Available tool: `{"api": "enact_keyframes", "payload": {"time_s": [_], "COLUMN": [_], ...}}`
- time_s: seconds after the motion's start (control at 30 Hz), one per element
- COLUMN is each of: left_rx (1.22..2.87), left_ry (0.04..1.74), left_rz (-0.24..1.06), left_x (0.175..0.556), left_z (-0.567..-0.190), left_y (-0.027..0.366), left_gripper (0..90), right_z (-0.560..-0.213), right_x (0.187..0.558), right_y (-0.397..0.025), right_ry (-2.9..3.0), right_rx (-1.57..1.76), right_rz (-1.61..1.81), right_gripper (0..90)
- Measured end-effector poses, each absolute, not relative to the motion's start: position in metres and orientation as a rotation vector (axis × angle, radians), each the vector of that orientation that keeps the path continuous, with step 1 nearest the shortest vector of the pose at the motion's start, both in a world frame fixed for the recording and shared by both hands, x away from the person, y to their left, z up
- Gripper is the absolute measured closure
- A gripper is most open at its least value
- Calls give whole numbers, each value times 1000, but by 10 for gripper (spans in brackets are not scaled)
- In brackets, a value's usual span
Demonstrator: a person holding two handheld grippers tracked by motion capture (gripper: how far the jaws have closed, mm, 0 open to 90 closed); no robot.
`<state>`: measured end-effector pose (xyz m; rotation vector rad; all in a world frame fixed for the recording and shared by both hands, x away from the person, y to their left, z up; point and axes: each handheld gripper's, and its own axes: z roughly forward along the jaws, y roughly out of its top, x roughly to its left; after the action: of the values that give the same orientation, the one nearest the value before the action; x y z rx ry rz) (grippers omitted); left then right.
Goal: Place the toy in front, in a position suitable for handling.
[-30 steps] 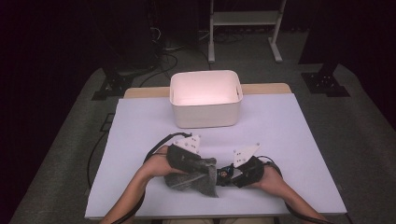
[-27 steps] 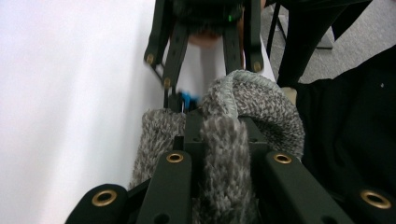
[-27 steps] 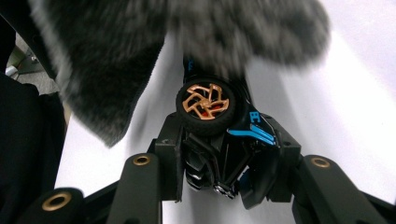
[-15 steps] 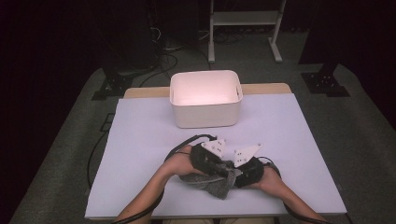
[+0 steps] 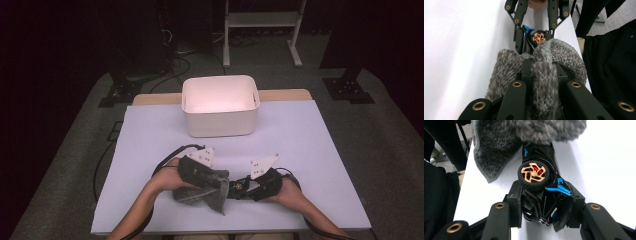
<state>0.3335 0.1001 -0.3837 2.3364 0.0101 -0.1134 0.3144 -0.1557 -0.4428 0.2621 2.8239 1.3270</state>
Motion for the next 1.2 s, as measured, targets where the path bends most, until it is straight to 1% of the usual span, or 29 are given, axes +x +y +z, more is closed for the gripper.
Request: {"api": "enact_keyframes", "payload": {"time_s": [0.17, 0.3, 0.33, 0.4, 0.57, 0.67, 0.9, 1.03, 1.07, 1.1, 1.17, 1.2], "left_rx": [2330, 2329, 2329, 2345, 2362, 2350, 2338, 2338, 2338, 2337, 2332, 2332], "left_ry": [-8, -74, -74, -126, -157, -138, -105, -50, -50, -22, 0, 0], "left_rz": [-120, -126, -126, -121, -157, -179, -175, -151, -151, -142, -133, -133], "left_x": [334, 335, 335, 336, 337, 338, 338, 337, 337, 337, 336, 336], "left_z": [-381, -375, -375, -373, -378, -381, -383, -384, -384, -385, -385, -385], "left_y": [91, 68, 68, 48, 26, 30, 49, 73, 73, 84, 95, 95], "left_gripper": [775, 774, 774, 774, 772, 772, 770, 768, 767, 767, 767, 767], "right_z": [-443, -443, -444, -444, -444, -444, -444, -444, -444, -444, -444, -444], "right_x": [314, 314, 314, 314, 313, 313, 313, 313, 313, 313, 313, 313], "right_y": [-155, -155, -155, -155, -154, -154, -154, -154, -154, -154, -154, -153], "right_ry": [2825, 2826, 2826, 2825, 2822, 2825, 2825, 2827, 2828, 2829, 2828, 2828], "right_rx": [268, 268, 267, 266, 258, 263, 256, 250, 251, 251, 249, 248], "right_rz": [1324, 1322, 1324, 1325, 1320, 1324, 1316, 1306, 1306, 1306, 1305, 1305], "right_gripper": [569, 569, 569, 569, 569, 569, 569, 569, 569, 570, 570, 569]}}
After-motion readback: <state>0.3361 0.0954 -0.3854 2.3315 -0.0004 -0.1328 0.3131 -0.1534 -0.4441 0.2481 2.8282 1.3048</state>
